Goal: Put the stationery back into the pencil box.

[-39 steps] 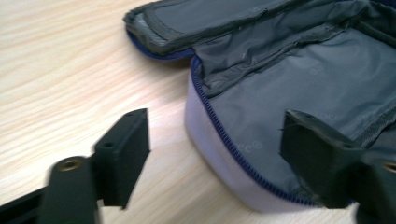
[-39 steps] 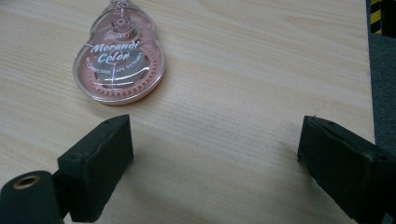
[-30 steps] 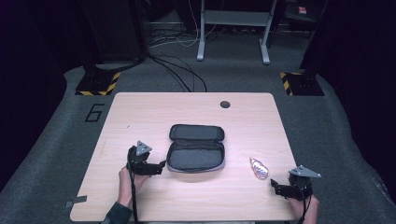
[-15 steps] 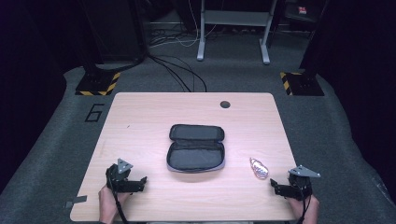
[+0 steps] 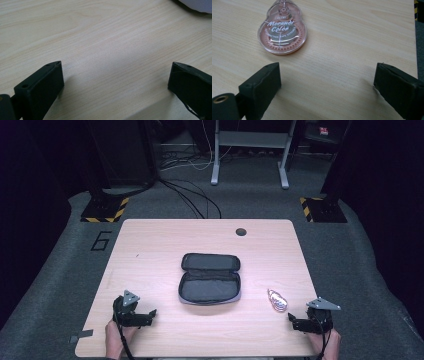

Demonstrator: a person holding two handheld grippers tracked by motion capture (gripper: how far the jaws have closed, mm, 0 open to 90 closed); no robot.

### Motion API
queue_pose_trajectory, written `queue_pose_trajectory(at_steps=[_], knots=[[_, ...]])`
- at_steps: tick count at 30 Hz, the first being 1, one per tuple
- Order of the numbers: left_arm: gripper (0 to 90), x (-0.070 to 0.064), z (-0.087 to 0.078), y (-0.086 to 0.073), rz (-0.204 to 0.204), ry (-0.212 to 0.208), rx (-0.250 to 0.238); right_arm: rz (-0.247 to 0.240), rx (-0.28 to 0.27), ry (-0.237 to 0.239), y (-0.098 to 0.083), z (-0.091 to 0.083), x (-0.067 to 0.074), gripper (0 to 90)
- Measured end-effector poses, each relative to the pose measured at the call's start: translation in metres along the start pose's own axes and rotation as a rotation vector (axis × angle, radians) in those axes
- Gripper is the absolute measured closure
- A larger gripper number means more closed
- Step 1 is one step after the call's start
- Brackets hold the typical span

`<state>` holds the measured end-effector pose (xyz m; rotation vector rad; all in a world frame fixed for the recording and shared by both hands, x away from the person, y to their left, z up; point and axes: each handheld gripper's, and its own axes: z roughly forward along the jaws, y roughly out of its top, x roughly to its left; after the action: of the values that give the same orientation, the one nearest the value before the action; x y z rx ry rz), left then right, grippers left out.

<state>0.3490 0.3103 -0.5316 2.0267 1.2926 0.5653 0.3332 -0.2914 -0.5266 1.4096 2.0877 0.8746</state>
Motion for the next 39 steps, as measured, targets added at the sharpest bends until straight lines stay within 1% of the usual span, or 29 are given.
queue_pose_trajectory(at_steps=[1,2,3,4,7,8,9,10,11,13,17,18,19,20,22,23,24,25,26,27,28,29,30,31,34,36,37,38,39], knots=[[0.2,0.000,0.000,0.000,0.001,0.000,0.000,0.001,-0.002,-0.001,0.000,0.000,0.000,5.8],[0.2,0.000,0.000,0.000,-0.005,0.001,-0.001,0.011,-0.007,0.013,0.000,-0.001,0.000,4.9],[0.2,0.000,0.000,0.000,-0.004,0.001,0.000,0.030,-0.013,0.023,0.001,-0.002,0.002,4.9],[0.2,0.000,0.000,0.000,-0.004,0.001,-0.001,0.029,-0.028,0.031,0.001,-0.002,0.003,4.1],[0.2,0.000,0.000,0.000,-0.004,0.001,-0.001,0.026,-0.042,0.050,0.005,-0.002,0.011,1.8],[0.2,0.000,0.000,0.000,-0.004,0.001,-0.001,0.022,-0.037,0.060,0.008,-0.003,0.014,1.5],[0.2,0.000,0.000,0.000,-0.004,0.001,-0.001,0.010,-0.051,0.069,0.010,-0.001,0.016,0.4],[0.2,0.000,0.000,0.000,-0.004,0.001,-0.001,0.008,-0.053,0.073,0.012,0.000,0.019,0.0],[0.2,-0.001,0.000,0.000,-0.005,0.001,-0.001,0.007,-0.047,0.089,0.015,0.001,0.022,0.0],[0.2,-0.001,0.000,0.000,-0.005,0.002,-0.001,-0.008,-0.057,0.103,0.020,0.003,0.026,0.0],[0.3,-0.001,0.000,0.000,-0.004,0.002,0.000,-0.033,-0.054,0.114,0.030,0.009,0.033,0.0],[0.3,-0.001,0.000,0.000,-0.004,0.002,0.000,-0.047,-0.057,0.109,0.032,0.011,0.034,0.0],[0.3,-0.001,0.000,0.000,-0.004,0.002,-0.001,-0.053,-0.048,0.097,0.034,0.013,0.036,0.6],[0.3,-0.001,0.000,0.000,-0.005,0.002,-0.001,-0.052,-0.038,0.102,0.036,0.016,0.038,2.1],[0.3,-0.001,0.000,0.000,-0.004,0.002,-0.001,-0.075,-0.037,0.096,0.038,0.021,0.038,6.5],[0.4,-0.001,0.000,0.000,-0.005,0.002,-0.001,-0.078,-0.030,0.107,0.039,0.024,0.037,8.5],[0.4,-0.001,0.000,0.000,-0.004,0.002,-0.001,-0.070,-0.022,0.101,0.039,0.026,0.038,10.9],[0.4,-0.001,0.000,0.000,-0.004,0.002,-0.001,-0.084,-0.028,0.099,0.040,0.028,0.037,13.4],[0.4,-0.001,0.000,0.000,-0.004,0.002,-0.001,-0.080,-0.018,0.108,0.040,0.030,0.038,14.2],[0.4,-0.001,0.000,0.000,-0.004,0.002,-0.001,-0.092,-0.012,0.099,0.041,0.031,0.038,15.7],[0.4,-0.001,0.000,0.000,-0.006,0.003,-0.002,-0.086,-0.011,0.099,0.041,0.031,0.039,17.6],[0.4,-0.001,0.000,0.000,-0.006,0.003,-0.001,-0.093,-0.006,0.101,0.041,0.031,0.038,19.1],[0.5,-0.001,0.000,0.000,-0.006,0.005,-0.001,-0.097,-0.009,0.093,0.041,0.032,0.039,21.0],[0.5,-0.001,0.000,0.000,-0.006,0.004,-0.001,-0.102,-0.004,0.099,0.041,0.033,0.038,22.6],[0.5,-0.001,0.000,0.000,-0.007,0.006,-0.002,-0.115,-0.003,0.093,0.040,0.033,0.038,26.0],[0.5,-0.001,0.000,0.000,-0.007,0.006,-0.002,-0.106,-0.007,0.104,0.040,0.034,0.037,28.3],[0.5,-0.001,0.000,0.000,-0.007,0.006,-0.002,-0.093,-0.009,0.108,0.039,0.034,0.037,29.6],[0.5,-0.001,0.000,0.000,-0.007,0.006,-0.002,-0.099,-0.009,0.117,0.039,0.034,0.037,31.1],[0.5,-0.001,0.000,0.000,-0.008,0.006,-0.002,-0.092,-0.010,0.117,0.039,0.034,0.037,32.6]])
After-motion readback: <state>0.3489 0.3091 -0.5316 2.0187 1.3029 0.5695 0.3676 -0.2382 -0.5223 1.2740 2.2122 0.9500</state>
